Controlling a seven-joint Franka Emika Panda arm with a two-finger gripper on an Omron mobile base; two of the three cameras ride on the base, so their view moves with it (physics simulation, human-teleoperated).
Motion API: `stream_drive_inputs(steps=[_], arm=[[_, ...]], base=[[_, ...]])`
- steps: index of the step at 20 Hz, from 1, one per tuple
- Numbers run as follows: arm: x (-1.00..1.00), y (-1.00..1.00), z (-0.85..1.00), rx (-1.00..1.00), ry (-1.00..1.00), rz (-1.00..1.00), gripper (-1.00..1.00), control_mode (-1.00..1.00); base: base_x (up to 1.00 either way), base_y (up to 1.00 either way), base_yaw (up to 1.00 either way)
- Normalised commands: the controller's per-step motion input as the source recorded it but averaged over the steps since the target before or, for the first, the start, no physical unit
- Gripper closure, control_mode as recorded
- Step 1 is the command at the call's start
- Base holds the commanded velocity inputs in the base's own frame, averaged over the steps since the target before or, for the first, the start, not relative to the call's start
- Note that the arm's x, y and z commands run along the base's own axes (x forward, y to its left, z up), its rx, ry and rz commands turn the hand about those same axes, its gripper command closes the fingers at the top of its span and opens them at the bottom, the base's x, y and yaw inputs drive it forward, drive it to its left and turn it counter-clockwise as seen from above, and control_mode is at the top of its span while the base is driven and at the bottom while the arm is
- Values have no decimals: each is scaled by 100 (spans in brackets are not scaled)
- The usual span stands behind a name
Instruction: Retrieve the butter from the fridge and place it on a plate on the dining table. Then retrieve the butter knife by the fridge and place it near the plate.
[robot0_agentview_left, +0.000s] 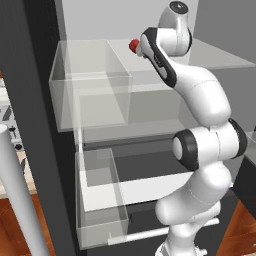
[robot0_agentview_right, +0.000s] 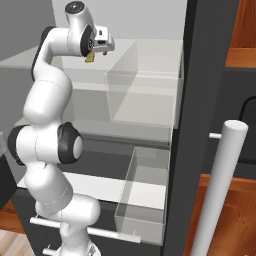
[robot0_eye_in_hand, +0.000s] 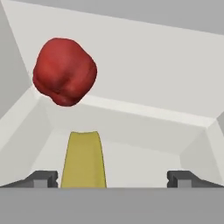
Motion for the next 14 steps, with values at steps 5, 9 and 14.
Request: stream_drive_inputs(steps=[5, 9, 14], arm=[[0, 1, -37, 5, 3, 0, -100, -100], [0, 6, -40, 5, 1, 0, -100, -100], [0, 16, -47, 5, 1, 0, -100, -100]], base=[[0, 0, 0], [0, 0, 0], [0, 0, 0]])
